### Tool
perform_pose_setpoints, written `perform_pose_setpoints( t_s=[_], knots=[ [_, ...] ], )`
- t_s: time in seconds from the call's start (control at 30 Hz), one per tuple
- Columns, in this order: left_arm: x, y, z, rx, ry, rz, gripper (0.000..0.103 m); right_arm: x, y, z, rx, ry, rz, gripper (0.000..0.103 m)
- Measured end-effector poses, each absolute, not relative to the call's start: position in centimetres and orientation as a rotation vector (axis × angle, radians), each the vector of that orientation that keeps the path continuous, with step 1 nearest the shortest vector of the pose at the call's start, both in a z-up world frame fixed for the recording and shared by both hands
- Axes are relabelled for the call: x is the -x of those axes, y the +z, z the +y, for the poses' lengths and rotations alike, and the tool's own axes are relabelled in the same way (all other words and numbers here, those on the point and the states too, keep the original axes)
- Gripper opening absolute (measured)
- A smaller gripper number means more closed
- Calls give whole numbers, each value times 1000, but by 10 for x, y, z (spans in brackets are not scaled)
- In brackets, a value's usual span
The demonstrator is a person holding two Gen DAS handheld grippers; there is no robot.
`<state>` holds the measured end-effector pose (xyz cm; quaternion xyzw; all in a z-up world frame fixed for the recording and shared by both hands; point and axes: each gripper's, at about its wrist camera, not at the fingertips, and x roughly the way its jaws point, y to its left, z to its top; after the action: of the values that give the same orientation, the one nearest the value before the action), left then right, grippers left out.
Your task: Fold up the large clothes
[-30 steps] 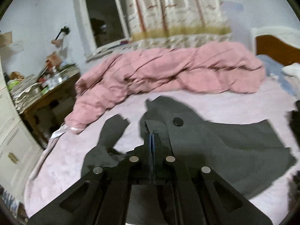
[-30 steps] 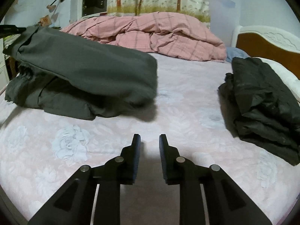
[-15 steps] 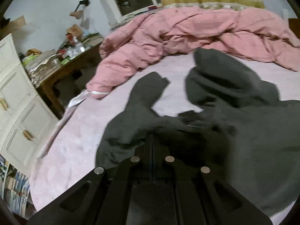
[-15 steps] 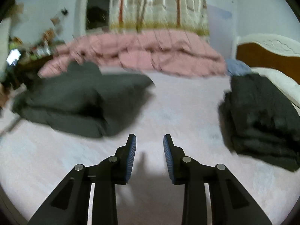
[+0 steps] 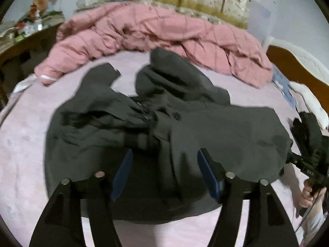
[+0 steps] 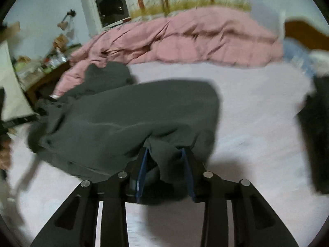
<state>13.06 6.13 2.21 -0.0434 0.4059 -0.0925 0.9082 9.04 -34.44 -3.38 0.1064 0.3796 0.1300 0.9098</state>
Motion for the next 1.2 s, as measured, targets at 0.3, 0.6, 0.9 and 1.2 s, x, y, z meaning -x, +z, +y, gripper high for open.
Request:
perform_pose_setpoints(
  t_s=[0.3, 0.6, 0.9, 1.2],
  knots=[
    [-164, -26, 60, 256, -196, 958, 52, -81, -36, -352, -264, 286, 724, 36],
    [-131, 48, 73, 96, -63, 731, 3, -39, 3, -367, -309, 217, 464, 70],
    [-153, 31, 104, 10, 168, 804, 4, -51, 19, -348, -243, 241, 477, 57],
    [-166, -31, 97, -75, 197, 847, 5, -102, -44, -322, -58, 243, 785, 27]
  ],
)
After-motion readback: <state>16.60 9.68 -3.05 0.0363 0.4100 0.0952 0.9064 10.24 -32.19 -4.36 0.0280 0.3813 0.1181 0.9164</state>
